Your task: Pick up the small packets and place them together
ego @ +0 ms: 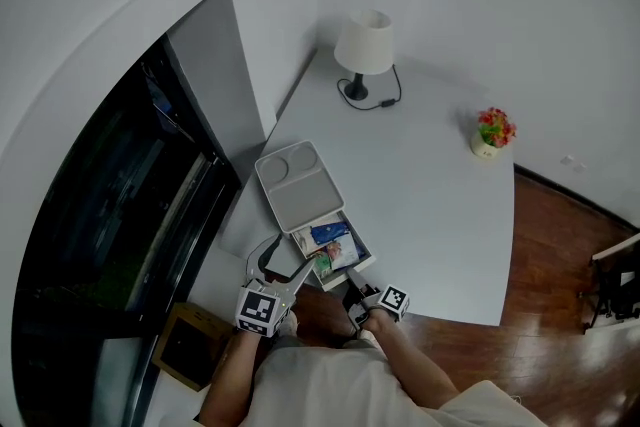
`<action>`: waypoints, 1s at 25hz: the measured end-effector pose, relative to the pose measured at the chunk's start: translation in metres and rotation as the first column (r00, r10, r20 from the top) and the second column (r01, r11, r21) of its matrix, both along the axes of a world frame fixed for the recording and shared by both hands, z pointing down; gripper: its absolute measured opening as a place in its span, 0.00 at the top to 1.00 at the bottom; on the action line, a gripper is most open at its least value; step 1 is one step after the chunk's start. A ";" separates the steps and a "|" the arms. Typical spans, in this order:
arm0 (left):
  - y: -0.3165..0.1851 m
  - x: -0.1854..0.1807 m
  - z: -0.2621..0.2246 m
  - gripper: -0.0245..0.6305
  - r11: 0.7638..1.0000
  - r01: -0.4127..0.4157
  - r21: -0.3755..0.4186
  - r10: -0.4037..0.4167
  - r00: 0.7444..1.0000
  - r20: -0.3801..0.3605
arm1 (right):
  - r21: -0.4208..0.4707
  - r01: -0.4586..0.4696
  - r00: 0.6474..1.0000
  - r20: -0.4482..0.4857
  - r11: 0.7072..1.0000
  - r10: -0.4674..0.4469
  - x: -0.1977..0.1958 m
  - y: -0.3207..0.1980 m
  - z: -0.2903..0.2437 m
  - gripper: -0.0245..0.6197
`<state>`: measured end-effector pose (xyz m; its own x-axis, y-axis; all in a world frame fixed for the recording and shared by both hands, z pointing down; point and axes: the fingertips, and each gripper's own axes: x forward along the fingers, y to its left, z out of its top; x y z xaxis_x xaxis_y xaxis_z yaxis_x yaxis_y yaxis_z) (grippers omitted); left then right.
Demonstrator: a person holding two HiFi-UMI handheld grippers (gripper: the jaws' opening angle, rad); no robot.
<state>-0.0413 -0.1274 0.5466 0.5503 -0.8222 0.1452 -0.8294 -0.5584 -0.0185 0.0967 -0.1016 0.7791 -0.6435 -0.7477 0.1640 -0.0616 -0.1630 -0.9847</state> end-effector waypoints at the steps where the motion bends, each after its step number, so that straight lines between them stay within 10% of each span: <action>1: 0.000 0.002 -0.002 0.46 1.000 -0.004 0.001 0.004 1.000 -0.006 | -0.003 -0.005 1.000 -0.007 1.000 0.005 0.004 0.003 0.001 0.68; 25: -0.004 0.012 0.000 0.46 1.000 -0.013 0.011 0.013 1.000 -0.008 | -0.066 0.181 0.978 -0.096 0.981 -0.187 0.016 0.043 0.019 0.70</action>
<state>-0.0296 -0.1314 0.5471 0.5621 -0.8165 0.1316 -0.8221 -0.5690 -0.0186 0.1127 -0.0581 0.7977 -0.7468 -0.6060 0.2741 -0.1948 -0.1947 -0.9613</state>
